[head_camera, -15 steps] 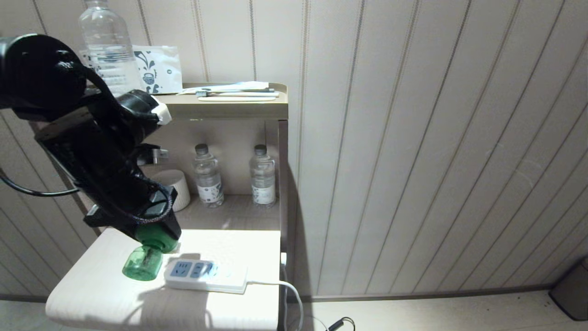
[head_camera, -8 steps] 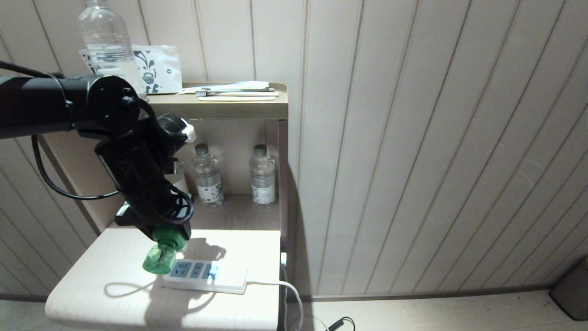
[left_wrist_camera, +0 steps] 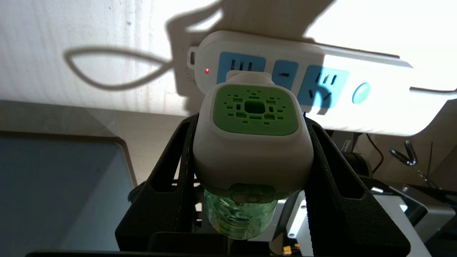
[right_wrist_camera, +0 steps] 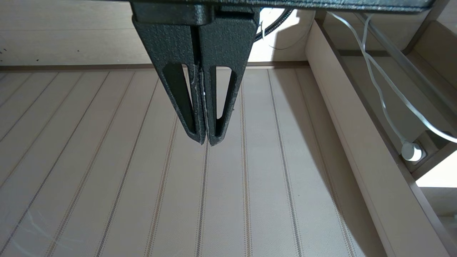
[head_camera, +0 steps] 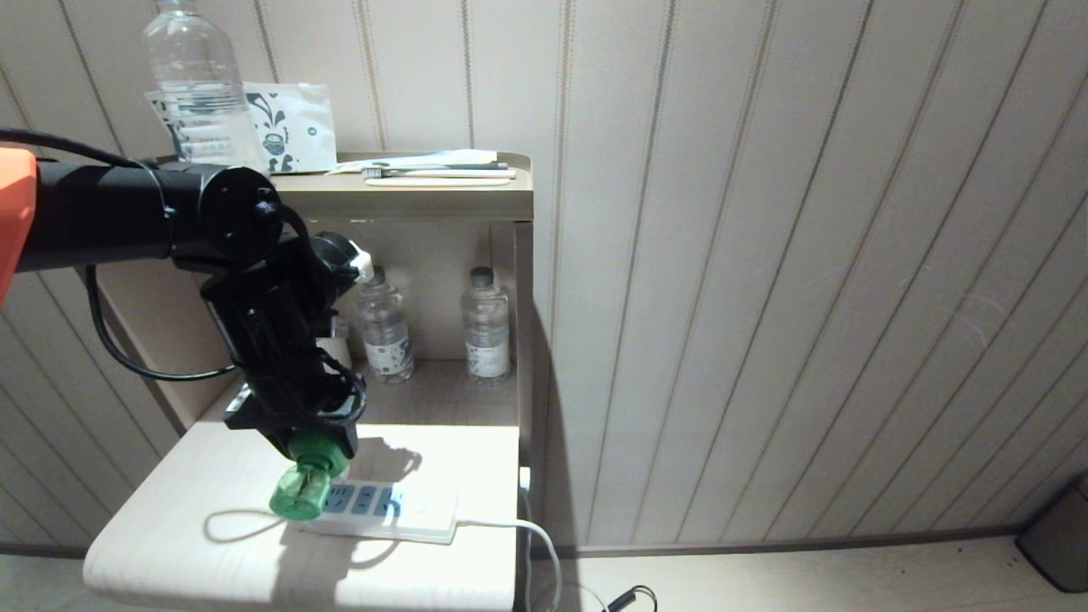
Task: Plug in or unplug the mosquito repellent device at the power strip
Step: Insert the plug into the socket
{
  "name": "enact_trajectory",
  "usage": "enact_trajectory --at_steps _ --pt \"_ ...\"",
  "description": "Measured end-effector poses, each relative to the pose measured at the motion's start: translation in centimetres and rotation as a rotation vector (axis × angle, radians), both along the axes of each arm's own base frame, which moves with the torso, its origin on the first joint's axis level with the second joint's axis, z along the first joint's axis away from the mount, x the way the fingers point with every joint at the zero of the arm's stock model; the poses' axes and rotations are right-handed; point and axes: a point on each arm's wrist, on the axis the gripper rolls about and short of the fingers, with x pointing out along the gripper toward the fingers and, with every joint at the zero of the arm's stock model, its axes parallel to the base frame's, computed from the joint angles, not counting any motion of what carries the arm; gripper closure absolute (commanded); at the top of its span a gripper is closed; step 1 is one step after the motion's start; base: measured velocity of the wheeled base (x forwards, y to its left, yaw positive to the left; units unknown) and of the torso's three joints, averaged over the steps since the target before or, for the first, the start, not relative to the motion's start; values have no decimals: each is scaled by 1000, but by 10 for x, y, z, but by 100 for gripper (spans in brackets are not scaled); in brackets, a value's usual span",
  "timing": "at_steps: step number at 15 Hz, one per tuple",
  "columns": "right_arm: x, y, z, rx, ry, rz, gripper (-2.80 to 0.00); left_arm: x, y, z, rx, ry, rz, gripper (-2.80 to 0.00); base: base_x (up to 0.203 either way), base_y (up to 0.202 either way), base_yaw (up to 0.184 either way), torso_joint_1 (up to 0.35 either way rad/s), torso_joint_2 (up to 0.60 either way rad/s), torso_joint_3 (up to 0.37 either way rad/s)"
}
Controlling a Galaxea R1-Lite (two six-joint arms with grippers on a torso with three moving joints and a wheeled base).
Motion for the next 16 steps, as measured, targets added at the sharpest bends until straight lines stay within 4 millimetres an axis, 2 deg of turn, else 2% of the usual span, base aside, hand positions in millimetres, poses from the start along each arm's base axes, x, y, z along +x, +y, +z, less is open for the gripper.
enact_trajectory --at_steps 8,16 --pt "0 0 0 0 0 0 0 -5 1 -12 -1 14 10 0 0 0 0 0 0 0" --pt "0 0 0 0 0 0 0 -3 0 -11 -6 -11 14 0 0 0 0 0 0 0"
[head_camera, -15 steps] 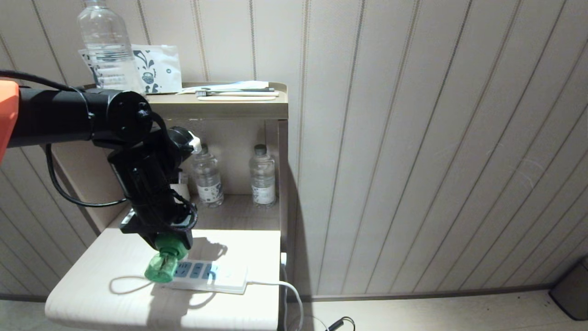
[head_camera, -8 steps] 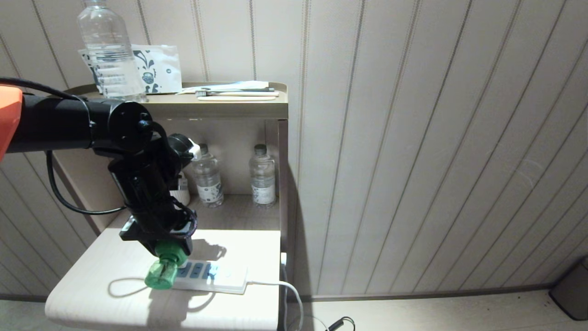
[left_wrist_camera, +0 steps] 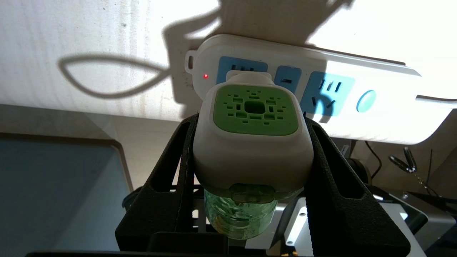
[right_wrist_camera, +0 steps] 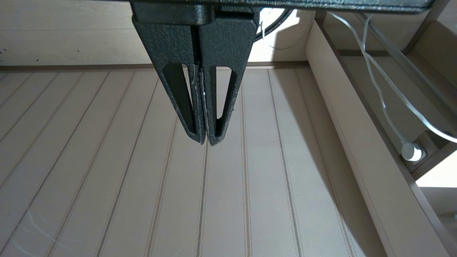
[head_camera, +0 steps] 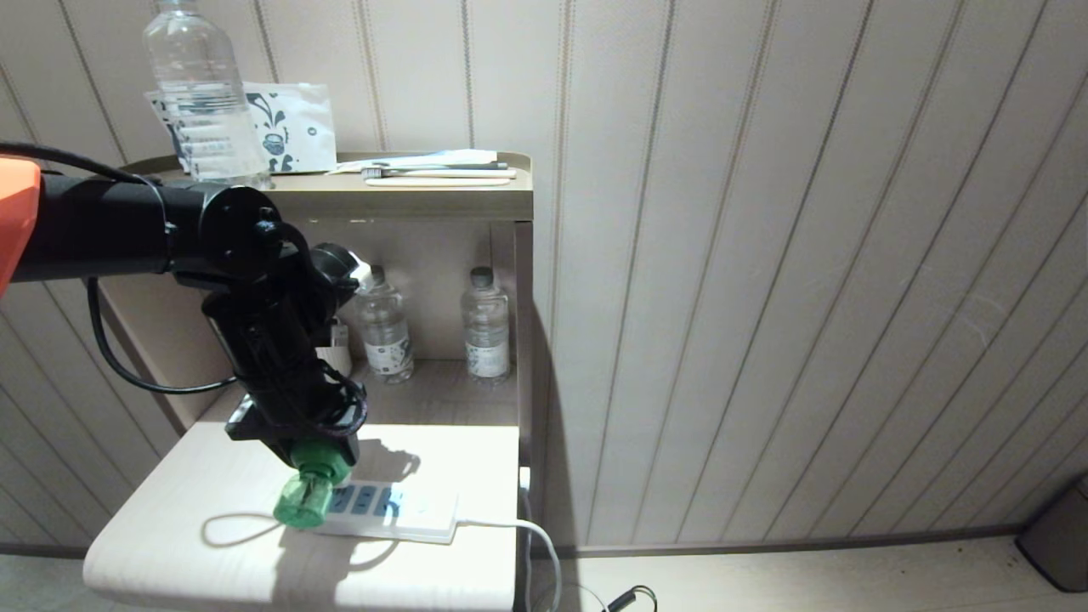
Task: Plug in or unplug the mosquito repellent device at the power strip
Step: Insert the plug into the socket
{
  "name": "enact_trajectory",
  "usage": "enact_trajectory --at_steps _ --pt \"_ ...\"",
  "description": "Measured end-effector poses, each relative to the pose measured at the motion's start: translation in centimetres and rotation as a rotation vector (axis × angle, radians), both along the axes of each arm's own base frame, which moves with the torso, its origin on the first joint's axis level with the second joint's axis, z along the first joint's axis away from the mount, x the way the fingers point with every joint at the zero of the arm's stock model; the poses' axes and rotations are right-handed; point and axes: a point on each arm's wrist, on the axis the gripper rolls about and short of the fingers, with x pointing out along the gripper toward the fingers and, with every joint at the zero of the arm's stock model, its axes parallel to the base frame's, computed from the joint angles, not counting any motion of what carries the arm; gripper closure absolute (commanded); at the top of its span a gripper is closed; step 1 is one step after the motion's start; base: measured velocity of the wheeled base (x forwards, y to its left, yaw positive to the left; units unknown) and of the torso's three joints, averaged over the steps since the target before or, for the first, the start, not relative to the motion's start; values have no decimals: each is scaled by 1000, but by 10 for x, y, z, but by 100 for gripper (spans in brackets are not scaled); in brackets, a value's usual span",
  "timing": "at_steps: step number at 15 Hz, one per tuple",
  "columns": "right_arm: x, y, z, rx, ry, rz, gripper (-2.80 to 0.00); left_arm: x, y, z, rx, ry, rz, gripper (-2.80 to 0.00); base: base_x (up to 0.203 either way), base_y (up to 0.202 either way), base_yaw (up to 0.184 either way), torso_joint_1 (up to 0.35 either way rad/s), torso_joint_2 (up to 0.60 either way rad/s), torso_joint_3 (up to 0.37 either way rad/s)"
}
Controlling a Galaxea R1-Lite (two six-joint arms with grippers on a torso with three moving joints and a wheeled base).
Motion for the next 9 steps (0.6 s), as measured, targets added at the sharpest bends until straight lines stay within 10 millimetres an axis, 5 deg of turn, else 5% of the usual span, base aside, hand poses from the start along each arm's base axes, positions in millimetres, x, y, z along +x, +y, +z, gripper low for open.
enact_trajectory --at_steps 9 --pt "0 0 0 0 0 0 0 -1 1 -4 4 17 1 0 0 0 0 0 0 0"
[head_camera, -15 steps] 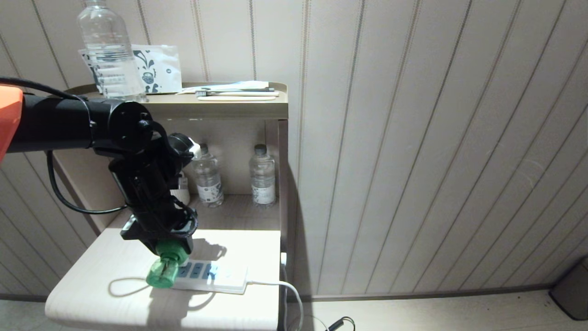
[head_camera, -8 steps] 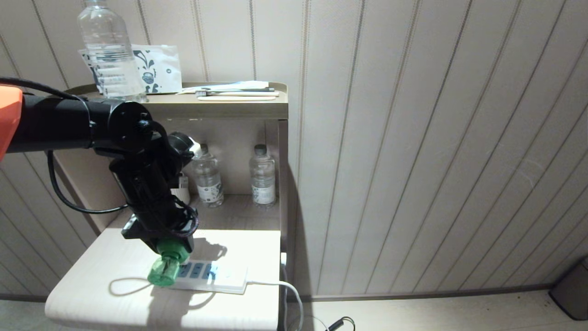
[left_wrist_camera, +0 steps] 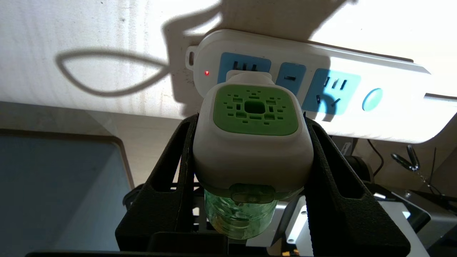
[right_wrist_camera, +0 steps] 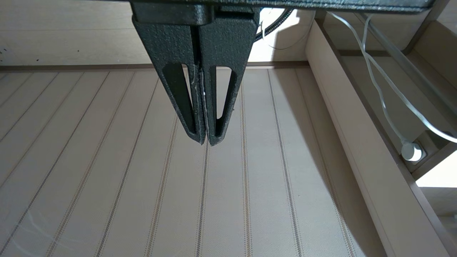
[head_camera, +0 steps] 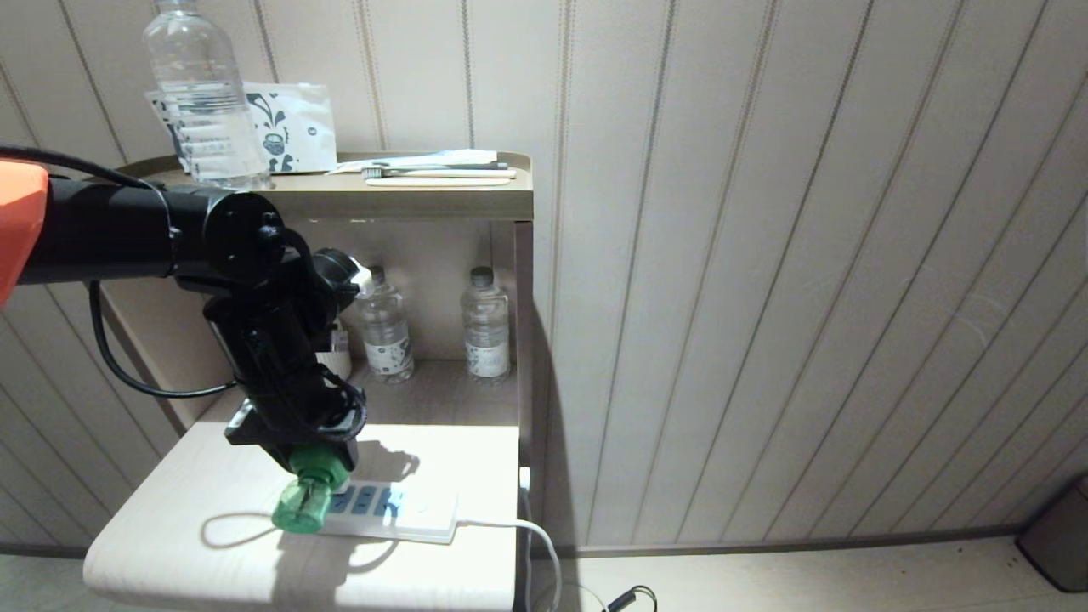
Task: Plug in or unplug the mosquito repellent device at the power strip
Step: Insert the plug into the socket
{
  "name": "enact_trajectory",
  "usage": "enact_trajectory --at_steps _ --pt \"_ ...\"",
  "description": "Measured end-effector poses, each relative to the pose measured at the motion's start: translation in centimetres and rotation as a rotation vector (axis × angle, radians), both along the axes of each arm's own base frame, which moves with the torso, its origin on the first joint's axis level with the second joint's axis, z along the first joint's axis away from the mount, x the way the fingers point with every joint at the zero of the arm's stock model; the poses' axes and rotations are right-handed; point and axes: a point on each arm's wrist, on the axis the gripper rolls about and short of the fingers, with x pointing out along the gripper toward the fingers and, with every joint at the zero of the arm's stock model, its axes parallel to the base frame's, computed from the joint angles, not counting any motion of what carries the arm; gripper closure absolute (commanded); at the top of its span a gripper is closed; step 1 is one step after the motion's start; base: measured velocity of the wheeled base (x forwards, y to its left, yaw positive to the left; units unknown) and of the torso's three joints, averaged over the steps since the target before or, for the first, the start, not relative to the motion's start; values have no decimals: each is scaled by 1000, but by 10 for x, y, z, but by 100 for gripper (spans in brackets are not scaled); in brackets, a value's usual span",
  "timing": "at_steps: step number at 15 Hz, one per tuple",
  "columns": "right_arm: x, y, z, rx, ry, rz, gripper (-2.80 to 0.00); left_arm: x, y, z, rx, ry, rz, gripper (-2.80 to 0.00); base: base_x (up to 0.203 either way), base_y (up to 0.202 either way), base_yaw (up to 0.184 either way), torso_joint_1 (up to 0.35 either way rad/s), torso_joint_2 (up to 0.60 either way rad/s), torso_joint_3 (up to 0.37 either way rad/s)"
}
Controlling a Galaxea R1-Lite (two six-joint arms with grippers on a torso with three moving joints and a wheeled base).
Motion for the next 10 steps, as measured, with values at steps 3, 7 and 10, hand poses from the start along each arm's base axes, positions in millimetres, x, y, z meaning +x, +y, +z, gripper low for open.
enact_trajectory --at_steps 3,7,10 --pt "0 0 0 0 0 0 0 0 0 -2 1 3 1 0 0 0 0 0 0 0" --pt "0 0 0 0 0 0 0 0 1 -5 0 0 2 0 0 0 0 0 0 0" --pt "0 0 0 0 0 0 0 0 3 -7 -9 -9 10 0 0 0 0 0 0 0"
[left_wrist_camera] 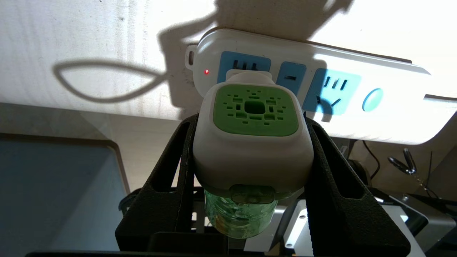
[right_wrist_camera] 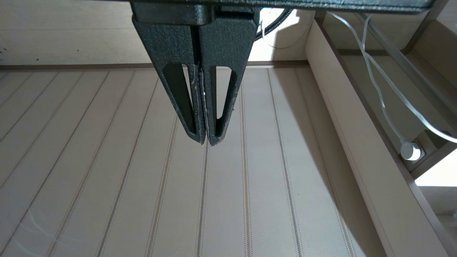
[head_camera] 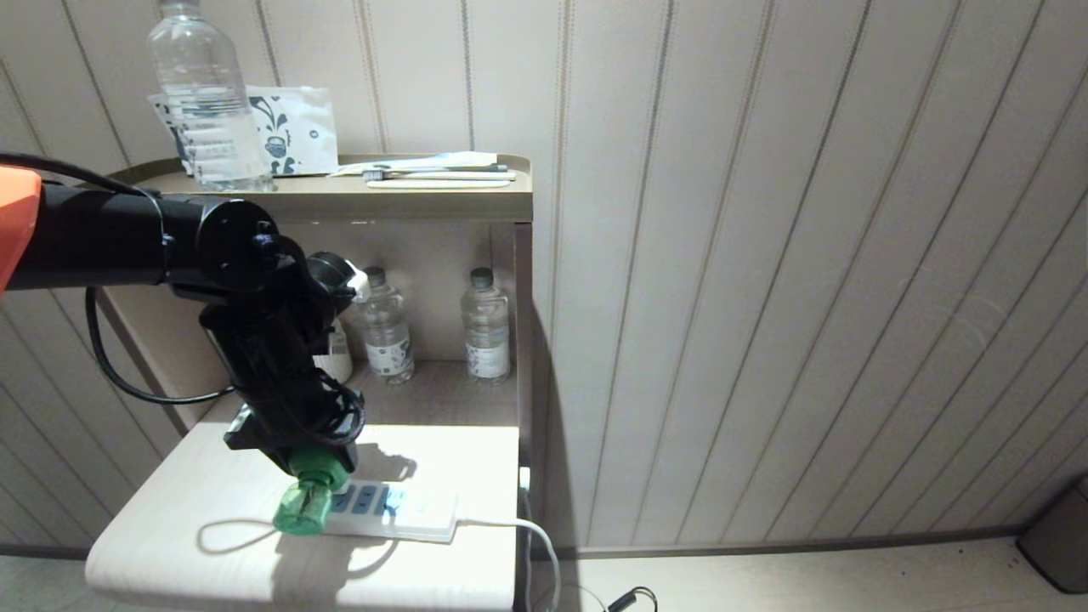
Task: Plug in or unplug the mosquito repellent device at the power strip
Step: Insert the plug into the socket
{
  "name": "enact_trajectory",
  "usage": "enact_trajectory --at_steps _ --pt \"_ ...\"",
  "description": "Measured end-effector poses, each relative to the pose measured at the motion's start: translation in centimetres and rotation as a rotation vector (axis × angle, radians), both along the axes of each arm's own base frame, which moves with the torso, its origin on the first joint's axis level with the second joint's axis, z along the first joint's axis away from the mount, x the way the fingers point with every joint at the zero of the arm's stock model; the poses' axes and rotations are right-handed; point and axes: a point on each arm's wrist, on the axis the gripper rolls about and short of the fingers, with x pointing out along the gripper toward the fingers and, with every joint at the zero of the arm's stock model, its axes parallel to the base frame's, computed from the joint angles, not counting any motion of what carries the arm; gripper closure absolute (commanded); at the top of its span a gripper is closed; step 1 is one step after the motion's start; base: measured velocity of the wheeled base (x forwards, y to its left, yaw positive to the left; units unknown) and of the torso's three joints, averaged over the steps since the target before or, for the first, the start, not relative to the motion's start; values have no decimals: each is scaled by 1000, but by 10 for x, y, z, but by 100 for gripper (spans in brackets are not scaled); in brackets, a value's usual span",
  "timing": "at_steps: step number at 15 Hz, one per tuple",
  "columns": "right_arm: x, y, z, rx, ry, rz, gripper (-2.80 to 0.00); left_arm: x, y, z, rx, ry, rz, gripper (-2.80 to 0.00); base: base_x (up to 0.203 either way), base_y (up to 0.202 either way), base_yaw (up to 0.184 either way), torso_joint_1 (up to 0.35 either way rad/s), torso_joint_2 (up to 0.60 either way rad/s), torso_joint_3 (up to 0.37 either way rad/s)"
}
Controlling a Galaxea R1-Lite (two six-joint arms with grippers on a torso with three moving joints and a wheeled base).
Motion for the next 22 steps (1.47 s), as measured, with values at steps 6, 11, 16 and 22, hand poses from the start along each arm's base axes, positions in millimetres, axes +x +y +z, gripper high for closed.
enact_trajectory --at_steps 6,11,16,22 --pt "0 0 0 0 0 0 0 0 10 -5 -16 -7 22 0 0 0 0 0 0 0" --pt "0 0 0 0 0 0 0 2 10 -8 -5 -1 21 0 0 0 0 0 0 0" --pt "0 0 0 0 0 0 0 8 4 -15 12 8 7 0 0 0 0 0 0 0" --pt "0 0 0 0 0 0 0 15 1 -26 16 23 1 0 0 0 0 0 0 0"
